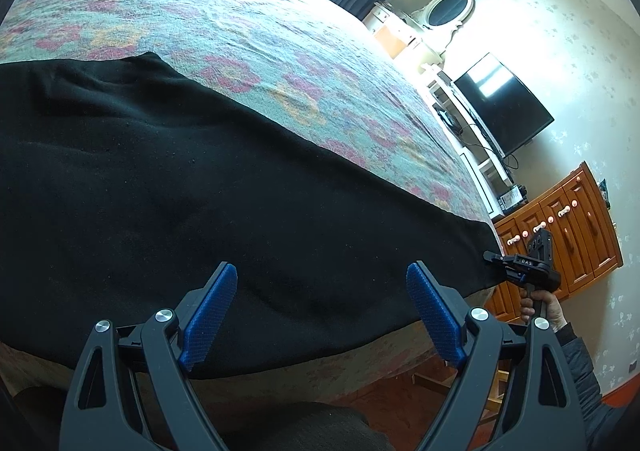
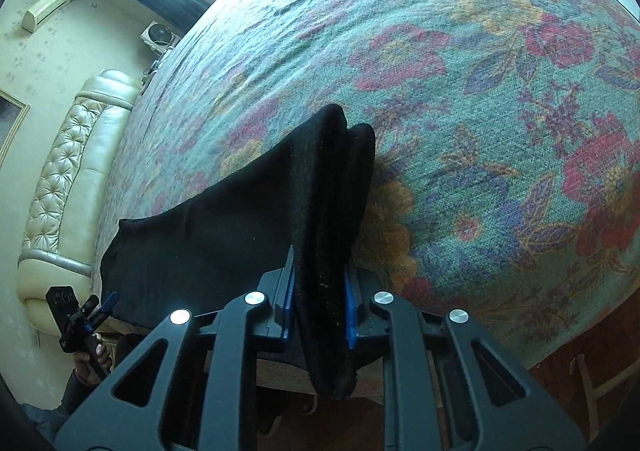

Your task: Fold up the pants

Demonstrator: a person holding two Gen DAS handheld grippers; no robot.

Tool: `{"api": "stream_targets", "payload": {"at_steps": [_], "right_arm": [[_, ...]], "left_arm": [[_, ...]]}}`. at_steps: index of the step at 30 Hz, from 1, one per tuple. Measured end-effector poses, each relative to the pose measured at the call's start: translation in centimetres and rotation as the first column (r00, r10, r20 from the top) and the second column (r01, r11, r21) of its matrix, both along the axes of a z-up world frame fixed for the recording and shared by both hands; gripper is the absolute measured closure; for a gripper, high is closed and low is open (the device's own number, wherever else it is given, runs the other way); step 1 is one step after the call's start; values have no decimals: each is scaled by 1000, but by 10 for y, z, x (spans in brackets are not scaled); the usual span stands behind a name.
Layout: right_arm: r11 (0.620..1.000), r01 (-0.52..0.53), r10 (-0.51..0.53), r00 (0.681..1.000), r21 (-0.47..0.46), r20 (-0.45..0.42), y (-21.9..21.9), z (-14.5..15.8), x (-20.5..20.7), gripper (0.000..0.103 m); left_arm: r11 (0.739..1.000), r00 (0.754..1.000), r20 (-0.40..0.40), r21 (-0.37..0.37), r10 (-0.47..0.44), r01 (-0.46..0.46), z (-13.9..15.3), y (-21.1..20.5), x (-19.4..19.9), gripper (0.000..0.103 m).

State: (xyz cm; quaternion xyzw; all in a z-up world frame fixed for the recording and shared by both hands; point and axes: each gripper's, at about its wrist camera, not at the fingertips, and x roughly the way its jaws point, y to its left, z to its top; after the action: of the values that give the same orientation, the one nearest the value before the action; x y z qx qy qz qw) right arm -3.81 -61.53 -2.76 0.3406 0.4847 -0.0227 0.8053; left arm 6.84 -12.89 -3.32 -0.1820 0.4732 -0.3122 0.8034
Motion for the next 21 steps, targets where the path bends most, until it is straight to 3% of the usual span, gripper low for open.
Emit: {"api": "stream_targets", "payload": {"at_steps": [10, 21], "right_arm": [[995, 51, -46, 997, -86, 55, 26, 55, -7, 86], [976, -48, 67, 994, -211, 85, 111, 149, 28, 86]], "left_arm": [[1000, 1000, -12, -13, 2, -2, -2, 7, 3, 17], [999, 999, -33, -29, -21, 20, -5, 28, 4, 17]]}}
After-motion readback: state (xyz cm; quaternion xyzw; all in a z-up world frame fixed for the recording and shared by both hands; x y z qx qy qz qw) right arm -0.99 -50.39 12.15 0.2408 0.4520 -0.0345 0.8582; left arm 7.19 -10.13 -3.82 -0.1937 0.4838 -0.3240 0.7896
